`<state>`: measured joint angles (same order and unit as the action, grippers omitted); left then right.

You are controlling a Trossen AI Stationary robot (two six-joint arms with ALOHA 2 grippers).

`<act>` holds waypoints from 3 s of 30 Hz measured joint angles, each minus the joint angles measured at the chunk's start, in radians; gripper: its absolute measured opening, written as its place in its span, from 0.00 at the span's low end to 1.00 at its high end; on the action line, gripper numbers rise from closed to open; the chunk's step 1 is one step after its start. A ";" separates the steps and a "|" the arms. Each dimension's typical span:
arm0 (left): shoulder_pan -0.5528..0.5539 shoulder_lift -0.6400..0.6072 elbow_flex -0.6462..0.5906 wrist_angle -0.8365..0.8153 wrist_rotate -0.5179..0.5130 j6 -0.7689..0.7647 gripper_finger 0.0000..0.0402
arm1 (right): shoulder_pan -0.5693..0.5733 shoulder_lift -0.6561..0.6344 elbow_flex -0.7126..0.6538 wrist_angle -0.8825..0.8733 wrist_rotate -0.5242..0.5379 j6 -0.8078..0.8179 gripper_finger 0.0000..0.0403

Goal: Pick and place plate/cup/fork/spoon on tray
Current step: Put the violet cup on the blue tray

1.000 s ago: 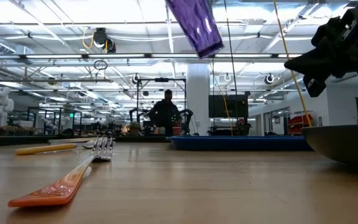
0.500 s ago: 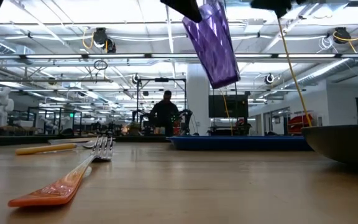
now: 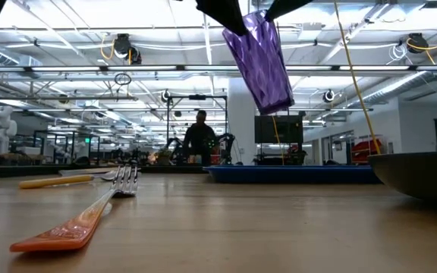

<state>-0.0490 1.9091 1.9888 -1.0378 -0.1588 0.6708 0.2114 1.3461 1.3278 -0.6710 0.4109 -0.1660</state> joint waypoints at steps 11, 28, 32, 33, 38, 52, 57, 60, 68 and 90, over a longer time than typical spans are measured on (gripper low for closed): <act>-0.005 0.000 0.000 -0.006 -0.007 0.051 0.03 | 0.016 -0.026 0.003 0.063 0.011 -0.136 0.33; -0.006 0.003 -0.002 -0.002 -0.008 0.123 0.08 | -0.028 0.044 0.003 0.031 0.009 -0.305 0.31; -0.006 0.003 -0.002 0.000 -0.008 0.140 0.04 | -0.028 0.044 0.003 0.024 0.009 -0.349 0.28; -0.006 0.003 -0.002 0.000 -0.008 0.141 0.03 | -0.028 0.043 0.003 0.020 0.009 -0.363 0.27; -0.012 0.003 -0.002 -0.001 -0.011 0.162 0.03 | -0.029 0.043 0.003 0.000 0.008 -0.419 0.22; -0.026 0.000 -0.001 0.047 -0.009 0.192 0.07 | -0.029 0.045 0.001 -0.040 0.003 -0.447 0.06; -0.030 -0.003 0.002 0.077 0.000 0.155 0.10 | -0.029 0.037 0.000 -0.046 -0.001 -0.444 0.02; -0.033 -0.004 0.003 0.085 0.000 0.119 0.19 | -0.029 0.036 0.000 -0.046 0.007 -0.424 0.01; -0.061 -0.004 0.003 0.108 -0.089 -0.019 0.49 | -0.030 0.025 0.000 -0.045 0.013 -0.358 0.00; -0.077 -0.240 -0.126 -0.091 -0.194 -0.384 0.37 | -0.059 -0.043 0.001 -0.301 0.007 -0.035 0.00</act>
<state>-0.1263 1.6695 1.8623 -1.1290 -0.3523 0.2864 0.1524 1.3029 1.3289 -0.9718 0.4175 -0.2008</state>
